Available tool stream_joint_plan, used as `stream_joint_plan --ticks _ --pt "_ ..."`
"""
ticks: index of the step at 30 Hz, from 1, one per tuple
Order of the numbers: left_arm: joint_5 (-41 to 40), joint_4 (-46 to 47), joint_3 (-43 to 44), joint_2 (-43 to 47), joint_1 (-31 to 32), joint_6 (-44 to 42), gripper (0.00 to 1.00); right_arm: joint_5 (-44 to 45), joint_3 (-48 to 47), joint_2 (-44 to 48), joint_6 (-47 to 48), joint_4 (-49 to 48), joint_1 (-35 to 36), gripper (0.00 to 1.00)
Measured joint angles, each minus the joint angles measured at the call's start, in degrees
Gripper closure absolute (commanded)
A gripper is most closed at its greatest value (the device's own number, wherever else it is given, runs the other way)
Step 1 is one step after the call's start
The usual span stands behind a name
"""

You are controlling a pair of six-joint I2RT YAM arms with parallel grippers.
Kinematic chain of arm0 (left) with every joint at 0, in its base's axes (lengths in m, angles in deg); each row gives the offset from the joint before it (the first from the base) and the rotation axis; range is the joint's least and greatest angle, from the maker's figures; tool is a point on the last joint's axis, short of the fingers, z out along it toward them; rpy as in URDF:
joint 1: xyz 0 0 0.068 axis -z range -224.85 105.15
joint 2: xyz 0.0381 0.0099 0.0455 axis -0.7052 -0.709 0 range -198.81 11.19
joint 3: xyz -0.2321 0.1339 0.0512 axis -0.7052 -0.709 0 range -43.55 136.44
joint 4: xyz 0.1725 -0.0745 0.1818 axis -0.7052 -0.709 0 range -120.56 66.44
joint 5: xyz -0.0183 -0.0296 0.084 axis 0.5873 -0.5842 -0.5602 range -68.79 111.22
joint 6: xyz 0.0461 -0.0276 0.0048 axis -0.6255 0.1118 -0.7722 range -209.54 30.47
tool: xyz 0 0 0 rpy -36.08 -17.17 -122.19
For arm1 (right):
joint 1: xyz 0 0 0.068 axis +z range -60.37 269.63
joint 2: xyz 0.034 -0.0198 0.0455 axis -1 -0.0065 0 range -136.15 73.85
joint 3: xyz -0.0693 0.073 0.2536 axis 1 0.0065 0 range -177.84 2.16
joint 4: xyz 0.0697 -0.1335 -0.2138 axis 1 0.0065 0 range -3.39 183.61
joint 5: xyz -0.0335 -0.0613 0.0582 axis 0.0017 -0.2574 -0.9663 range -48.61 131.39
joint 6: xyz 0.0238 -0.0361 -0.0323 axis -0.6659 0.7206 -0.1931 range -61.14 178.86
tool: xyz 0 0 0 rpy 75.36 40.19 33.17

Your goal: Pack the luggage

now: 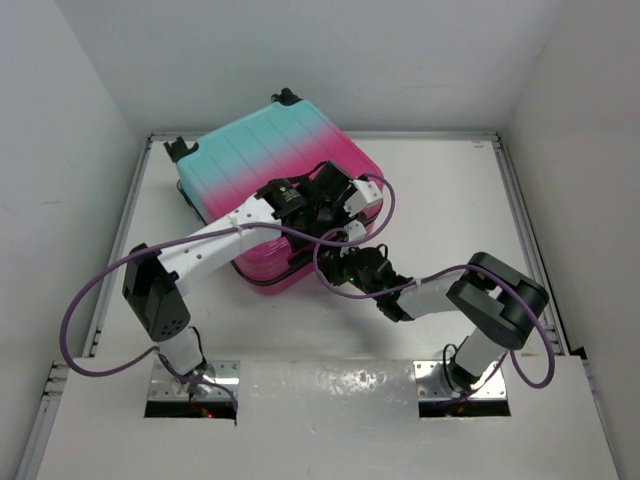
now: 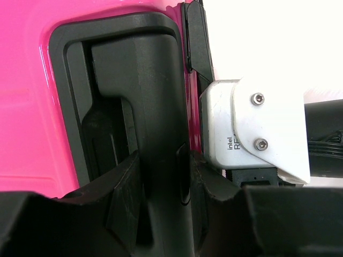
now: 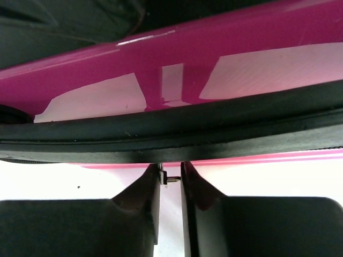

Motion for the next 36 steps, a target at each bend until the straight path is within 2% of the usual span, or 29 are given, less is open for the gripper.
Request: stream_joint_plan --ticks 2,8,11,15,20,27,36 --pt "0.09 0.0 0.0 0.0 -0.04 -0.02 1.0 -0.04 -0.04 0.0 -0.35 0.09 0.07 1.0" --pt "0.33 0.92 -1.2 0.68 -0.07 -0.44 1.0 1.38 0.92 0.81 -1.18 -1.09 0.35 1.0" --pt "0.48 2.99 -3.43 2.08 -0.07 -1.33 1.0 2.05 3.08 4.96 -1.92 -0.83 -0.31 1.0" --pt "1.29 6.34 -7.52 4.59 -0.07 -3.37 1.0 2.97 5.75 9.6 -3.91 0.94 -6.08 1.0" --pt "2.51 9.84 -10.95 6.75 -0.22 -4.79 1.0 2.08 5.88 10.43 -4.7 3.21 -12.87 1.0" --pt "3.54 13.51 -15.56 9.9 -0.33 -6.54 1.0 -3.82 4.98 10.56 -4.42 5.84 -20.15 1.0" --pt "4.7 14.53 -18.34 12.72 -0.59 -9.6 1.0 -16.37 -0.5 9.57 -2.05 13.62 -29.64 1.0"
